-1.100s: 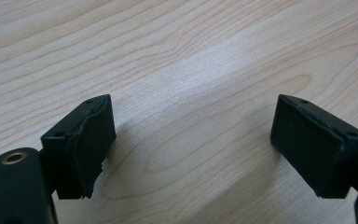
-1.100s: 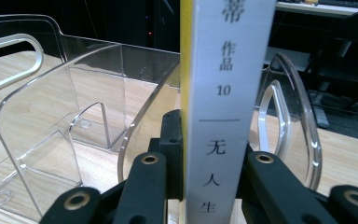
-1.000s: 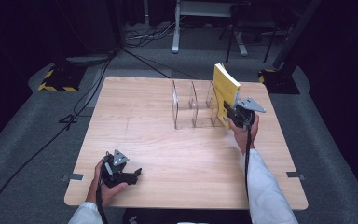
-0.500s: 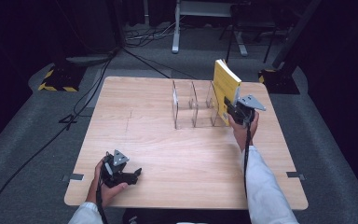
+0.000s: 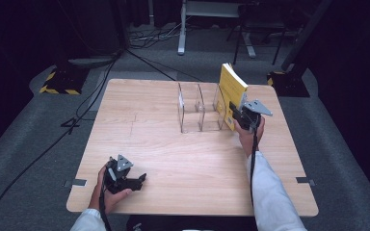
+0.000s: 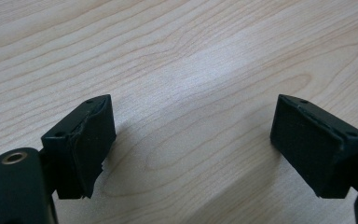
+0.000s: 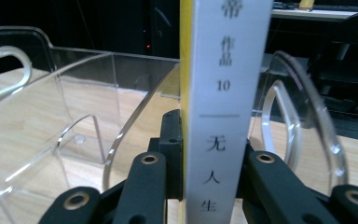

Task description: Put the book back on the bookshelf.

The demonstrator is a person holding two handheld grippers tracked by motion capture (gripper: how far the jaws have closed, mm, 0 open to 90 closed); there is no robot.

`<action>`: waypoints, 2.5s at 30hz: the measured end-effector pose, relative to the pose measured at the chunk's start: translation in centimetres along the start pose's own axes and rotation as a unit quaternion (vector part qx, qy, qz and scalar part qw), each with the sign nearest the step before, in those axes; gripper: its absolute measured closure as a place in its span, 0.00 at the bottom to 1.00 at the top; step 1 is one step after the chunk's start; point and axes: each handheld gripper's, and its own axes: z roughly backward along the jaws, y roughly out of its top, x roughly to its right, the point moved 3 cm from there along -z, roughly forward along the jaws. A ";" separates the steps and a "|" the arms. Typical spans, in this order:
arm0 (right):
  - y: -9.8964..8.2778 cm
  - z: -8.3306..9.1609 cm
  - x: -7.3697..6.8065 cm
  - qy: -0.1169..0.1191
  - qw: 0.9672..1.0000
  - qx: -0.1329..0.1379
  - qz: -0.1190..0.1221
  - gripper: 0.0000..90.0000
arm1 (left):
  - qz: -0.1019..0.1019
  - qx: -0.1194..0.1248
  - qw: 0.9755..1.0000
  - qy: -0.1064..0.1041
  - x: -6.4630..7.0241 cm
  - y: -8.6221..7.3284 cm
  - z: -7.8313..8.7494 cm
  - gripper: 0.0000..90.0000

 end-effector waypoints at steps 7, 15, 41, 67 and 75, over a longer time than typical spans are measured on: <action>-0.6 0.2 -0.1 0.007 1.000 -0.016 0.011 0.84 | -0.003 0.001 1.000 0.004 0.1 0.0 0.0 0.16; -0.8 0.6 0.1 0.005 1.000 -0.022 0.021 0.82 | 0.000 -0.001 1.000 0.002 0.1 -0.1 0.1 0.16; -1.1 3.9 2.0 0.006 0.999 -0.022 0.044 0.77 | 0.002 0.000 1.000 0.001 0.0 0.0 0.0 0.16; 1.0 6.8 3.2 0.022 0.993 -0.057 0.097 0.81 | 0.005 -0.001 1.000 0.000 0.0 0.0 0.0 0.16; 1.8 7.5 2.8 0.047 0.990 -0.068 0.111 0.81 | 0.005 -0.001 1.000 0.000 0.0 0.0 0.0 0.16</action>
